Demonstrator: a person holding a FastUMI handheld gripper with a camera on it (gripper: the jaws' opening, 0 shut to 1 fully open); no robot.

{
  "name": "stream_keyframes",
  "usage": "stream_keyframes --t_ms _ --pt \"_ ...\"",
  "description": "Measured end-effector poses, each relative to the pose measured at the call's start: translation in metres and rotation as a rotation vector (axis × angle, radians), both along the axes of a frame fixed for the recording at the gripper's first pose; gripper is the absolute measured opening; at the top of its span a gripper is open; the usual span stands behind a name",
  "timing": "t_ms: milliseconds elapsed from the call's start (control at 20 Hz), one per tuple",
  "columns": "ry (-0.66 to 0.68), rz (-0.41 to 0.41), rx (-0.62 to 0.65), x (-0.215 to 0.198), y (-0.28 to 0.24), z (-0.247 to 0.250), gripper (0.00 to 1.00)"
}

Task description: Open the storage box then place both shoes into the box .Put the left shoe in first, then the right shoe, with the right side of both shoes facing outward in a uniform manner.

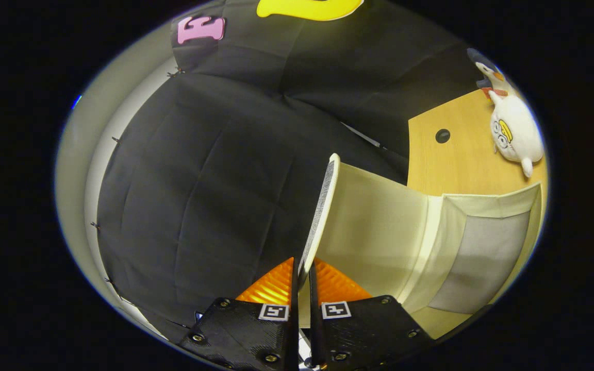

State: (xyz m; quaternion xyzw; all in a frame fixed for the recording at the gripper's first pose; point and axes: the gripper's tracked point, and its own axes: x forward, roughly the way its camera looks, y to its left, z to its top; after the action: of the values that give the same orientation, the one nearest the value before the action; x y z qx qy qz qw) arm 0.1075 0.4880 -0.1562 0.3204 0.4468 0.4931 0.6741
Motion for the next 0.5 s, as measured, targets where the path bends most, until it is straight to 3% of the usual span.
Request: stream_keyframes --t_ms 350,450,500 --pt "-0.068 -0.003 -0.142 -0.017 0.066 -0.04 0.09" --pt "-0.075 0.004 -0.15 -0.017 0.068 -0.037 0.24" --pt "-0.084 0.019 -0.163 -0.018 0.069 -0.043 0.46"
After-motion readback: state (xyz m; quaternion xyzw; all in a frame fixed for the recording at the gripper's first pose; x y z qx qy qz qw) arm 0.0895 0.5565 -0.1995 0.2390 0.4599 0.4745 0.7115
